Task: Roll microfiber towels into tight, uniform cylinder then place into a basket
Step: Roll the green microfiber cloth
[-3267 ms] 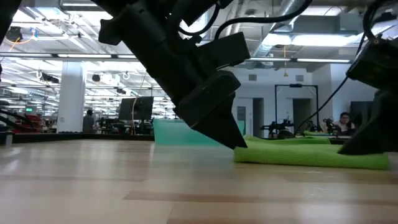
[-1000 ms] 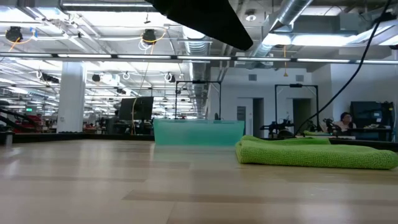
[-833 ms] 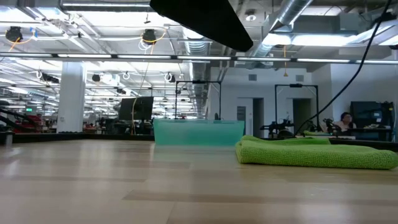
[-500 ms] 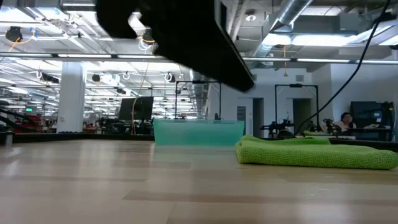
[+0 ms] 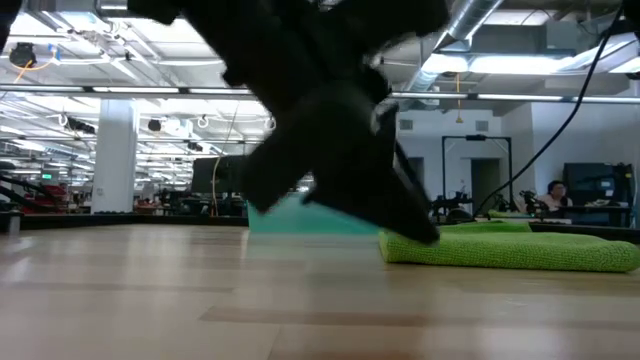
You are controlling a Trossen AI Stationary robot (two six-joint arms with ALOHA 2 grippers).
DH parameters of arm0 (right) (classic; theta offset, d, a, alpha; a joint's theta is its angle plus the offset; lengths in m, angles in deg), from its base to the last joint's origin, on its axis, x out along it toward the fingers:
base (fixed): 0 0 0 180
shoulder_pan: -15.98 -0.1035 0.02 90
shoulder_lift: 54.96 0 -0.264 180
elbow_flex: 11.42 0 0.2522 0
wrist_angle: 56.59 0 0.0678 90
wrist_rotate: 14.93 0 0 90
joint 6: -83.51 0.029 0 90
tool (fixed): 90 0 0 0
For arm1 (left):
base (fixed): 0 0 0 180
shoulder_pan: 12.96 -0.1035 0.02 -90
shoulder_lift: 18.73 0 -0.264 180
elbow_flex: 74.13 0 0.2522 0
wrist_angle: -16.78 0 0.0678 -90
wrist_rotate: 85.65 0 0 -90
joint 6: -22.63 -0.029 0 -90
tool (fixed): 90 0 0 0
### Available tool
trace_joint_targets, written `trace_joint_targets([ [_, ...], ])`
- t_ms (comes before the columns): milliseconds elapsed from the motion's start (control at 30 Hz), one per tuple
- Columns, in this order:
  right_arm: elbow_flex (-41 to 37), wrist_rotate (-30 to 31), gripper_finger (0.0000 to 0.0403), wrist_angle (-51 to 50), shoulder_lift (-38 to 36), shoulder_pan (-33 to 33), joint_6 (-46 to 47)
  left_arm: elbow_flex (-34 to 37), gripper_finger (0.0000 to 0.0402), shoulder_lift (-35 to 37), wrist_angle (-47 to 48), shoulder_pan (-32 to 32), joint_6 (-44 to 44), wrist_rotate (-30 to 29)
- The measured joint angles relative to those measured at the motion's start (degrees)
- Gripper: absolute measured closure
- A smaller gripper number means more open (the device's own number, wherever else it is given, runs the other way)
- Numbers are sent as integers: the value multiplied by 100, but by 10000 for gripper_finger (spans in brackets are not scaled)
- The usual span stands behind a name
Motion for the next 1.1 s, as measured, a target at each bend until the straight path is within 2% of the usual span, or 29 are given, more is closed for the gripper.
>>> trace_joint_targets([
  [233, -300, -99, 218, 90, 2, 9, 580, -1, 205, -179, -97, -150, 19, -104],
  [833, -1112, -274, 218, 841, 2, 310, 682, -25, 205, -319, 59, -324, 118, -224],
  [1100, -1142, -332, 218, 844, 2, 425, 678, -20, 205, -324, 120, -401, 141, -253],
])
